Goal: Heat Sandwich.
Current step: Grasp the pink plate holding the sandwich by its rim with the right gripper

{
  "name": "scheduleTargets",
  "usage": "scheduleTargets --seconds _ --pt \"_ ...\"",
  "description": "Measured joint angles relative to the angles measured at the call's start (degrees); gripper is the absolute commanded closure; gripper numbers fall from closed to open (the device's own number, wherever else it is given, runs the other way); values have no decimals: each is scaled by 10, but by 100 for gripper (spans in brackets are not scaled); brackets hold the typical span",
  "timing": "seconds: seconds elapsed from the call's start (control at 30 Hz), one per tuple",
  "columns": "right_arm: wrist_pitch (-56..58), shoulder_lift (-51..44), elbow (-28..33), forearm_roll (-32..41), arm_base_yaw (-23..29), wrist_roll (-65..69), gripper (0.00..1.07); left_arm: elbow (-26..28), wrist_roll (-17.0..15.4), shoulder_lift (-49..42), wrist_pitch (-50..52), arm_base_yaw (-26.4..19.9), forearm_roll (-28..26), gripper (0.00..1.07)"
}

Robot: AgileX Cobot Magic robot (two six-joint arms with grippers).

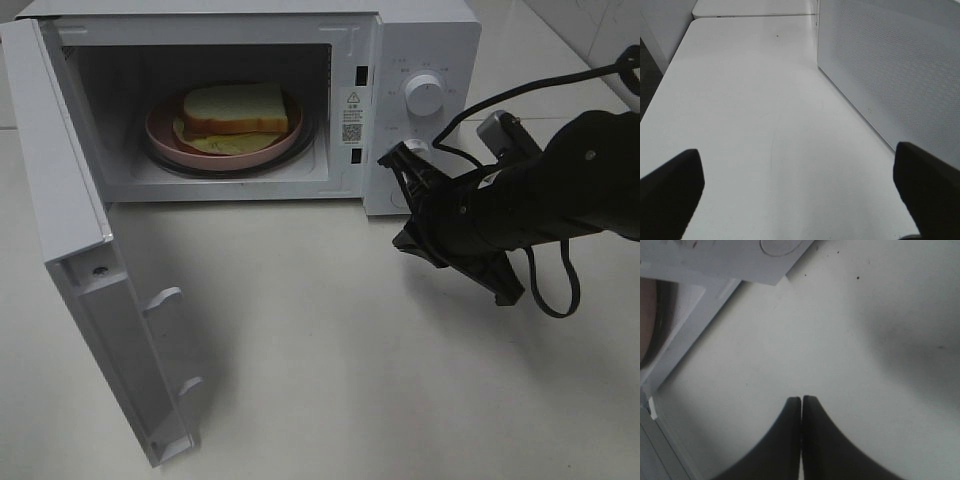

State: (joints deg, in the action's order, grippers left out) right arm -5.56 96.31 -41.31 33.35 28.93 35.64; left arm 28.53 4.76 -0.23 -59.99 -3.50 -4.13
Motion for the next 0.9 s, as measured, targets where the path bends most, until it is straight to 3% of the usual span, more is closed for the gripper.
scheduleTargets --seconds 0.53,0.9 --pt "166 -11 -6 -6 0 -267 102 0 0 0 0 0 0 9" --pt "307 -11 -77 -66 0 -524 98 0 0 0 0 0 0 9"
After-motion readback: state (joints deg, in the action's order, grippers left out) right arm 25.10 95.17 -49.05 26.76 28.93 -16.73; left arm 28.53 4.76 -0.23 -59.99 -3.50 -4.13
